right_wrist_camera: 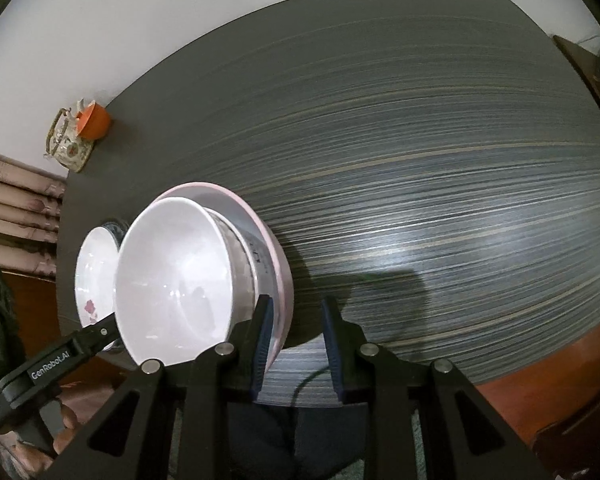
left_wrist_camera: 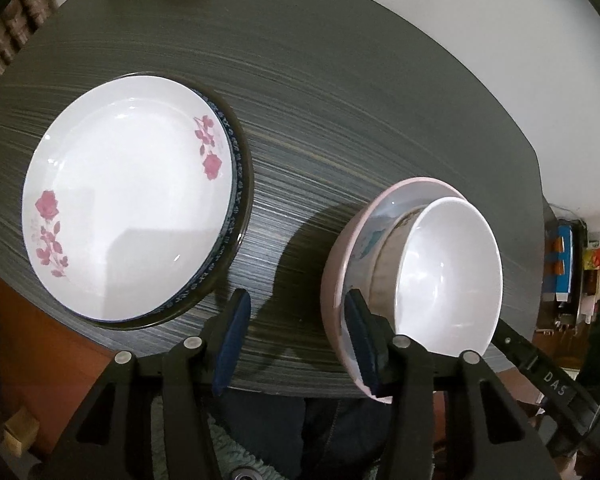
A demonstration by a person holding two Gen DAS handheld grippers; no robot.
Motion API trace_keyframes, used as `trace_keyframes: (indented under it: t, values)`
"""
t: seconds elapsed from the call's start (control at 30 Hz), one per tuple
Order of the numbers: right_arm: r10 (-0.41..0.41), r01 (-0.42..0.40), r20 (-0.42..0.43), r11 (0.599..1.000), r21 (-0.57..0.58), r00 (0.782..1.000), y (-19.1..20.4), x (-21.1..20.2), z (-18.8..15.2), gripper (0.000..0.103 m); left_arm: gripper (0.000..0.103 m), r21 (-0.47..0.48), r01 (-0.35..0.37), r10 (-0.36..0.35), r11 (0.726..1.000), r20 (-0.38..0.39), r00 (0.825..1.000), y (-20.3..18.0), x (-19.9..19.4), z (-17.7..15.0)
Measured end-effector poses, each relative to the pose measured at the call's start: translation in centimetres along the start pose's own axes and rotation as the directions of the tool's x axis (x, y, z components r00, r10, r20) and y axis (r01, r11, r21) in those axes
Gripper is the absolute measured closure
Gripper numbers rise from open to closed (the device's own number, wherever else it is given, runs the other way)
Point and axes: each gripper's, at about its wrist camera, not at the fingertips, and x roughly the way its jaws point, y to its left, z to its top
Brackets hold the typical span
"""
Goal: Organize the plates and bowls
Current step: 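Move the left tool to the pink-rimmed bowl's rim and close on it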
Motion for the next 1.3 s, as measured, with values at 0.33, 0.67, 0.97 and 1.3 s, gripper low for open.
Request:
trace_keyframes:
  t: [0.33, 0.67, 0.97, 1.3]
  values:
    - [-0.029, 0.029, -0.009, 1.000, -0.009, 1.000, 0.5, 1.5, 0.4, 0.078, 0.076, 0.012, 0.000, 0.000, 1.000, -0.010, 1.000, -0.9, 1.2, 0.4]
    - [-0.024, 0.024, -0.018, 1.000, -0.002, 1.000, 0.0, 2.5, 1.2, 0.078, 0.091, 0.025, 0.027, -0.027, 0.999, -0.011, 1.000, -1.5, 1.7, 0.6]
    - [0.009, -0.009, -0.006, 1.000, 0.006, 1.000, -0.2, 2.2, 1.2, 0.091, 0.098, 0.043, 0.033, -0.033, 0.999, 0.007, 0.999, -1.8, 1.6, 0.6]
    - [0.019, -0.019, 0.023, 1.000, 0.005, 1.000, 0.3, 2.2, 0.9, 0.095, 0.099, 0.061, 0.016, -0.017, 0.998, 0.021, 1.000, -2.3, 1.6, 0.3]
